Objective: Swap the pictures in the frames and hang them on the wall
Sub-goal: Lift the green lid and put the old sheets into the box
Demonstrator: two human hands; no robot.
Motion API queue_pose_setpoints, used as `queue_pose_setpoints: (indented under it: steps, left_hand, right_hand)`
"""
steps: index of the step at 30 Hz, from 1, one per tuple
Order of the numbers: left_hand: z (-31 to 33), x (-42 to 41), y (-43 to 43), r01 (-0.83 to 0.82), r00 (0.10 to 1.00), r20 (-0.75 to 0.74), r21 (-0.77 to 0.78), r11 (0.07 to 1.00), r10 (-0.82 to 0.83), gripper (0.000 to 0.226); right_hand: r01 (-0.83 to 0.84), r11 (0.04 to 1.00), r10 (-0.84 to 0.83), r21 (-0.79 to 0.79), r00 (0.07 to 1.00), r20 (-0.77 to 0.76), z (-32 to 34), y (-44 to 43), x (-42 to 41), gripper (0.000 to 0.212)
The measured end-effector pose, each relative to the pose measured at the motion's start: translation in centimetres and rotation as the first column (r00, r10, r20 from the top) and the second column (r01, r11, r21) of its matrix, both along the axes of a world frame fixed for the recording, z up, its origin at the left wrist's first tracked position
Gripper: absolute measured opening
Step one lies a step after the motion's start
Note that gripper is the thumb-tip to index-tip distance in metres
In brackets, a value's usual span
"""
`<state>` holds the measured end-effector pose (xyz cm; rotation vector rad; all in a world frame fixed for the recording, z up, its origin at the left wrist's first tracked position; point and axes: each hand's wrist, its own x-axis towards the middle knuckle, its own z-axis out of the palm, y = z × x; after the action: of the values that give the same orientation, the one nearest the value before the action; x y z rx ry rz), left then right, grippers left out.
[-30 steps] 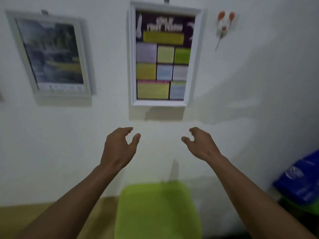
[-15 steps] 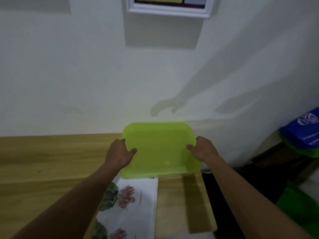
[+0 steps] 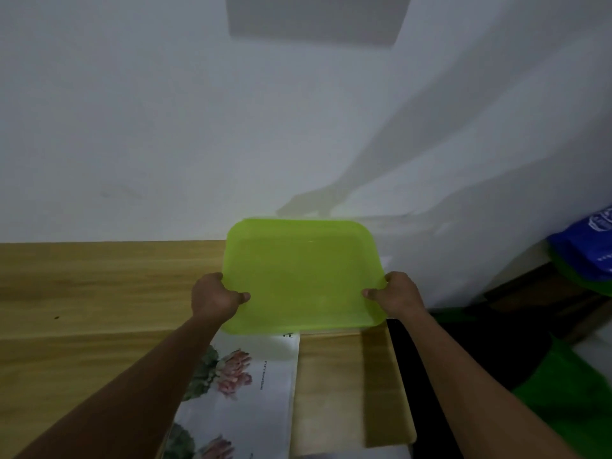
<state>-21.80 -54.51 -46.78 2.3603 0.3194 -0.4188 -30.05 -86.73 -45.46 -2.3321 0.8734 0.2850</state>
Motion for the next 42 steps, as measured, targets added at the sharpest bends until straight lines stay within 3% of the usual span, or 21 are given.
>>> queue_pose_setpoints:
  steps: [4,11,14,17,21,29,33,35,38,42]
  left_hand:
    - [0.7,0.1,0.3,-0.043,0.999,0.017,-0.051,0.998,0.044,0.082]
    - [3.6,0.4,3.4,-0.056,0.996,0.063,-0.195,0.979,0.070,0.076]
    - [5.0,0.5,7.0,-0.065,0.993,0.080,-0.256,0.965,0.088,0.078]
    - [6.0,0.3,12.0,-0.052,0.996,0.049,-0.296,0.954,0.070,0.097]
    - [7.0,0.0,19.8,-0.031,0.999,0.028,-0.329,0.944,0.043,0.099]
    - [5.7,2.0,34.3,-0.050,0.999,0.010,-0.230,0.972,0.054,0.095]
    - [3.2,4.7,39.8,-0.021,0.999,-0.028,-0.137,0.990,0.017,0.100]
    - [1.6,5.9,41.8,-0.005,0.999,-0.038,-0.107,0.994,0.001,0.099]
    - [-0.4,7.1,43.3,0.012,0.999,-0.034,-0.079,0.997,-0.014,0.090]
    - [-3.5,8.4,44.5,0.057,0.998,0.029,-0.007,0.998,-0.057,0.080]
  right_hand:
    - [0.040,0.998,-0.043,0.040,0.997,0.062,0.7,0.0,0.0,0.036]
    - [0.029,0.998,-0.037,0.056,0.989,0.142,3.9,1.7,-0.4,0.051]
    - [0.022,0.989,-0.046,0.145,0.985,0.165,5.8,4.5,-0.8,0.069]
    - [-0.032,0.954,-0.025,0.298,0.982,0.186,7.6,9.2,-1.0,0.092]
    - [-0.111,0.920,0.025,0.376,0.973,0.228,8.3,16.4,0.0,0.076]
    - [-0.179,0.918,0.134,0.355,0.980,0.147,4.6,30.9,3.9,0.070]
    - [-0.185,0.911,0.158,0.369,0.982,0.103,1.6,36.3,6.2,0.054]
    - [-0.174,0.915,0.159,0.364,0.985,0.071,0.1,38.3,7.4,0.058]
    - [-0.149,0.921,0.143,0.361,0.989,0.042,-2.3,40.2,9.0,0.082]
    - [-0.101,0.931,0.097,0.351,0.995,0.028,-4.9,41.7,10.3,0.079]
